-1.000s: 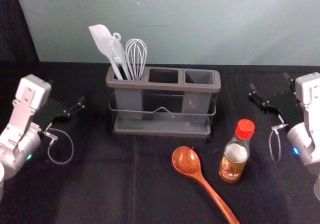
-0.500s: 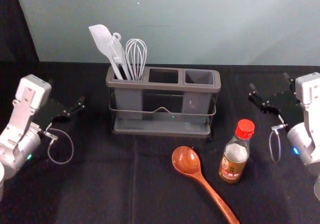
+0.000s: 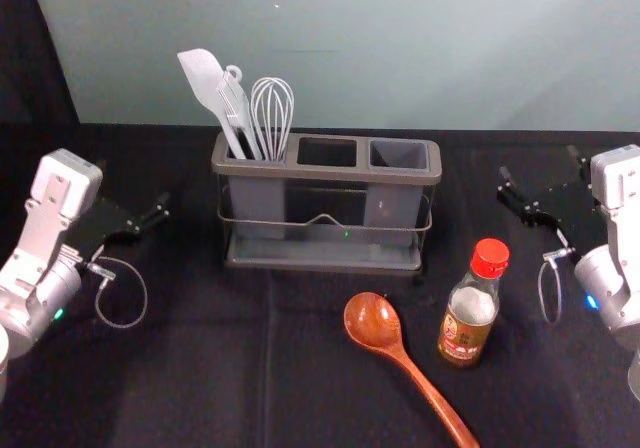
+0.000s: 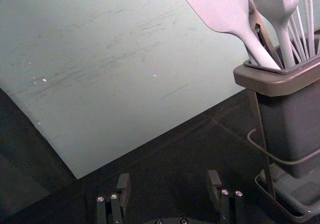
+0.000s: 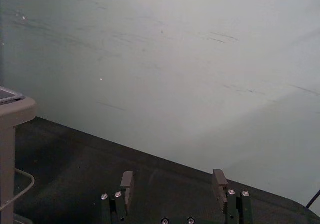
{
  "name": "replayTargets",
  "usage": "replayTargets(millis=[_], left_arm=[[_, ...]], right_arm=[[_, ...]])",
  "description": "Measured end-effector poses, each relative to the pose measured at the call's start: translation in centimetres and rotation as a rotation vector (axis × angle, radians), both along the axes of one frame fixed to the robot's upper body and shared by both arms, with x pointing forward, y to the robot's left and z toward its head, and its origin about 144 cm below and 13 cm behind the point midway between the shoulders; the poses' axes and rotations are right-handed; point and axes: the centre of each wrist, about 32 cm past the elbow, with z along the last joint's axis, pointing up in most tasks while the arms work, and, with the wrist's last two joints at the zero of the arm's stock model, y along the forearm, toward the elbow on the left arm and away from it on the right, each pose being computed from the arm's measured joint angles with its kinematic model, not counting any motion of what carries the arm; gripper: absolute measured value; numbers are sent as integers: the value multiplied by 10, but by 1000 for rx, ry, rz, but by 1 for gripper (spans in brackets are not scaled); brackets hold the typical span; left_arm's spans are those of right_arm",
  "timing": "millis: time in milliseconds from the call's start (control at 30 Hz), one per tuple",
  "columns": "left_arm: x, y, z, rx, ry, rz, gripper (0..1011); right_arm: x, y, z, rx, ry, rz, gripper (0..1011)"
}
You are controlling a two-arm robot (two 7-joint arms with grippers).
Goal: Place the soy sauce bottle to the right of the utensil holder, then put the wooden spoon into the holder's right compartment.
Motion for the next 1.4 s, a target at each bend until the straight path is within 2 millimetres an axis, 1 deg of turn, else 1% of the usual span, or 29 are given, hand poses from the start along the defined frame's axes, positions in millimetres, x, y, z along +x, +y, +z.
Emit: replayTargets(millis=[267,533,633,733,767,933,1033,1067,1167,1267,1333,1400], left_arm=[[0,0,0,0,0,0,1005],[0,0,0,0,0,0,1005],[0,0,0,0,0,0,1005],[0,0,0,0,0,0,1005],[0,0,0,0,0,0,1005],[0,0,0,0,0,0,1005],[0,0,0,0,0,0,1005],[0,0,0,0,0,0,1005],[0,0,0,0,0,0,1005],[0,0,0,0,0,0,1005],[0,0,0,0,0,0,1005],[0,0,0,0,0,0,1005]], right_arm=[[-2,0,0,1,-6,-1,1004],[-23,0,3,24,-46,-8,1004],[-37,-3,8,38,-51,-9,1004],[-46,-7,11,46,-46,1,1004],[-52,-10,14,47,-43,9,1004],[-69,-22,26,48,-17,45,1004],[-83,-36,37,44,20,95,1004],[-83,-36,37,44,20,95,1004],[-97,-50,48,44,56,152,1004],[-106,-58,54,50,73,188,1004],[-117,-68,62,66,92,236,1004],[-122,-72,65,78,104,265,1004]])
